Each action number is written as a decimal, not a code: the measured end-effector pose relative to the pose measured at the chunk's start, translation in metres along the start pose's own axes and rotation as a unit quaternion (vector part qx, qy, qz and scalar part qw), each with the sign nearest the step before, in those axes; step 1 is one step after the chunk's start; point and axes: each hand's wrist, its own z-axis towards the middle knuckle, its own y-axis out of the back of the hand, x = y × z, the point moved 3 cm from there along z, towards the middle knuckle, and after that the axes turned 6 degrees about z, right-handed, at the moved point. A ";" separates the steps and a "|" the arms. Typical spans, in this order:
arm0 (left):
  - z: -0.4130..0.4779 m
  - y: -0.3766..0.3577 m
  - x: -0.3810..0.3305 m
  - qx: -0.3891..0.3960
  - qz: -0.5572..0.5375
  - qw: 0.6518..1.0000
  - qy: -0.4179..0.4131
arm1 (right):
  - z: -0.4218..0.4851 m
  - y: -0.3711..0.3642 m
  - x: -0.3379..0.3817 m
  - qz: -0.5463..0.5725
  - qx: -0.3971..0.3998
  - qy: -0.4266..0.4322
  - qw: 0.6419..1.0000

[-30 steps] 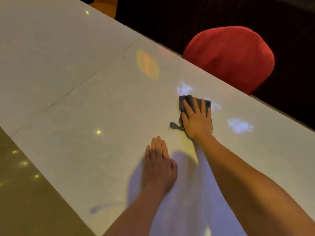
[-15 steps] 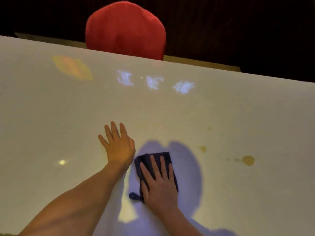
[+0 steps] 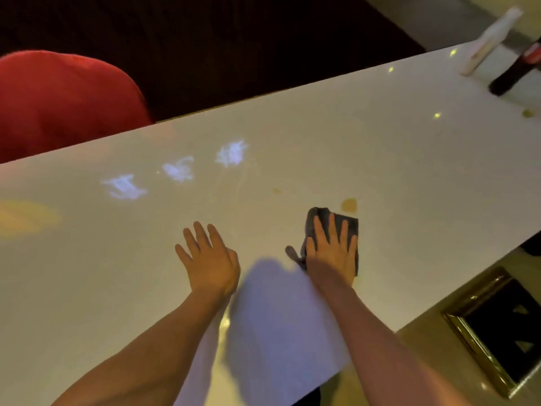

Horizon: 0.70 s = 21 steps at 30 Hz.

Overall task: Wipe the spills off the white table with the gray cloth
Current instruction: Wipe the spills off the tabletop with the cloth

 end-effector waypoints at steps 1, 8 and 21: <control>0.000 -0.002 -0.002 -0.004 -0.003 1.000 0.003 | -0.013 -0.005 0.017 0.016 -0.012 0.019 1.000; -0.007 -0.005 0.003 -0.021 0.002 1.000 -0.002 | -0.050 -0.031 0.068 0.012 0.076 0.325 0.943; -0.008 0.018 0.004 0.004 0.018 1.000 -0.006 | 0.024 0.006 -0.014 0.030 0.010 -0.033 0.999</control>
